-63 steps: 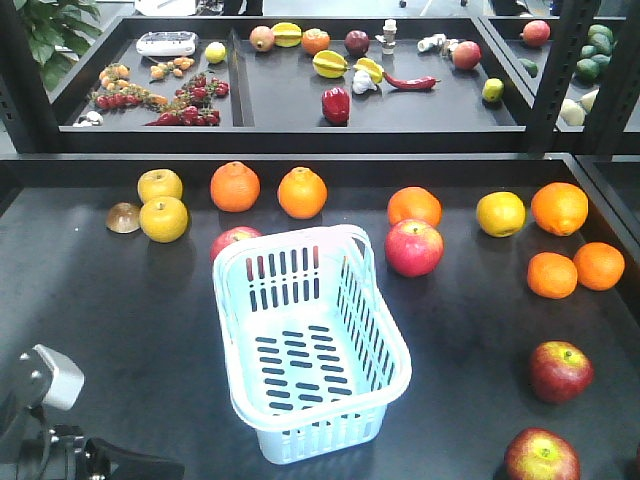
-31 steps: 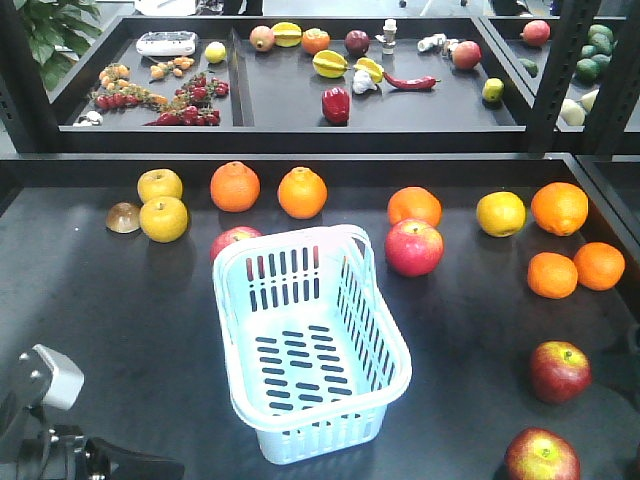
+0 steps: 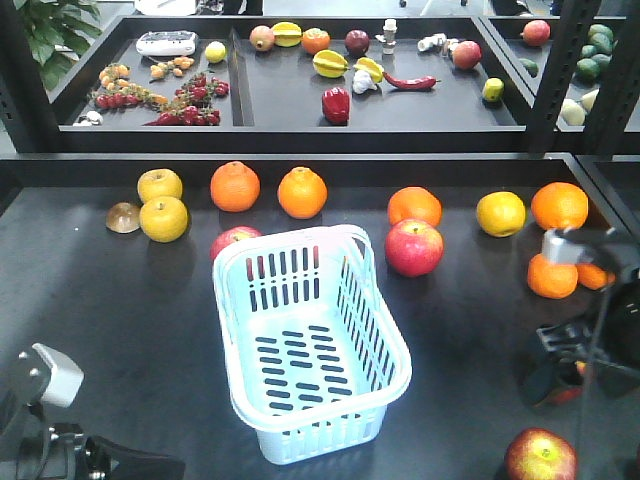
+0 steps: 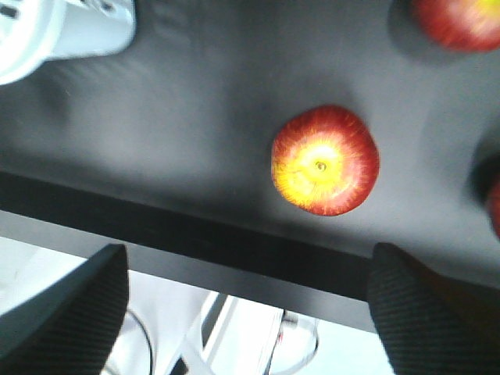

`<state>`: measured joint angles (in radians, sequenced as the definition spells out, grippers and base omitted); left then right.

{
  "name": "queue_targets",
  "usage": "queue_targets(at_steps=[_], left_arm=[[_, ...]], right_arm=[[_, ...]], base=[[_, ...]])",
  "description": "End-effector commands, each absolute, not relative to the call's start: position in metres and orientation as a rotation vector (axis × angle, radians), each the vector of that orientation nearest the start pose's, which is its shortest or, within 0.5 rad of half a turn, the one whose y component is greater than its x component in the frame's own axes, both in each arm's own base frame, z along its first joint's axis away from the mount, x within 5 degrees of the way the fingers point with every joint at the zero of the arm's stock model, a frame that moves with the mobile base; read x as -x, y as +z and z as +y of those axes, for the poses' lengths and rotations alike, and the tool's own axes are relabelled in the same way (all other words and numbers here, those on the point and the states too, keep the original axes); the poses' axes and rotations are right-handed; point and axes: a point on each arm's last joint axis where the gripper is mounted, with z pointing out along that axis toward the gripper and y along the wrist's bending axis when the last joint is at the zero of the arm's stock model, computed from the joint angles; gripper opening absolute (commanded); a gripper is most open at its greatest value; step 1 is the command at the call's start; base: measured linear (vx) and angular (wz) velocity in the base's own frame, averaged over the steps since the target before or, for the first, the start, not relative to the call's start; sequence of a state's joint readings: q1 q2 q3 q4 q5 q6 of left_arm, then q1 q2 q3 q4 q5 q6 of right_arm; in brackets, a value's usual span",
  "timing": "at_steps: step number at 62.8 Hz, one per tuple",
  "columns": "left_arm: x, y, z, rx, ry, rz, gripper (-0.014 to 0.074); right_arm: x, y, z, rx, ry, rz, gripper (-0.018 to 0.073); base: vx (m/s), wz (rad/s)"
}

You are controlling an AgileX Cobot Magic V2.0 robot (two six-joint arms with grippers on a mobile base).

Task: Pick three apples into basket with both arms
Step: 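Reach the right gripper down and grasp the red apple nearest the robot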

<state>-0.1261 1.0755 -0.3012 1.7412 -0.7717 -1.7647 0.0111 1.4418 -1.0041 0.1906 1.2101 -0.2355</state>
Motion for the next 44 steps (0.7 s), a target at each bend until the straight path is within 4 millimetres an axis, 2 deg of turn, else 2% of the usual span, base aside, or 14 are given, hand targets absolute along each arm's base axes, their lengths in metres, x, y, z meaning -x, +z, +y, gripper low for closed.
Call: queue_targets(at_steps=[1,13,24,44], left_arm=[[-0.145,0.209,-0.084,-0.495,-1.001,2.204,-0.0007],[-0.145,0.209,-0.084,-0.495,-1.001,2.204,-0.0007],[-0.145,0.209,-0.084,-0.495,-1.001,2.204,-0.0007],[-0.145,0.209,-0.084,-0.495,-1.001,2.204,-0.0007]], right_arm=[[-0.256,0.249,0.018,0.278,0.270,3.105,0.0578],[-0.271,0.220,0.016,0.235,0.256,3.190,0.0578],[-0.278,0.198,0.007,0.198,0.104,3.285,0.0582],[-0.288,0.177,0.009,0.174,0.131,3.289,0.0586]], base=[[0.00,0.00],[0.00,0.00],[0.00,0.00],[0.00,0.00]])
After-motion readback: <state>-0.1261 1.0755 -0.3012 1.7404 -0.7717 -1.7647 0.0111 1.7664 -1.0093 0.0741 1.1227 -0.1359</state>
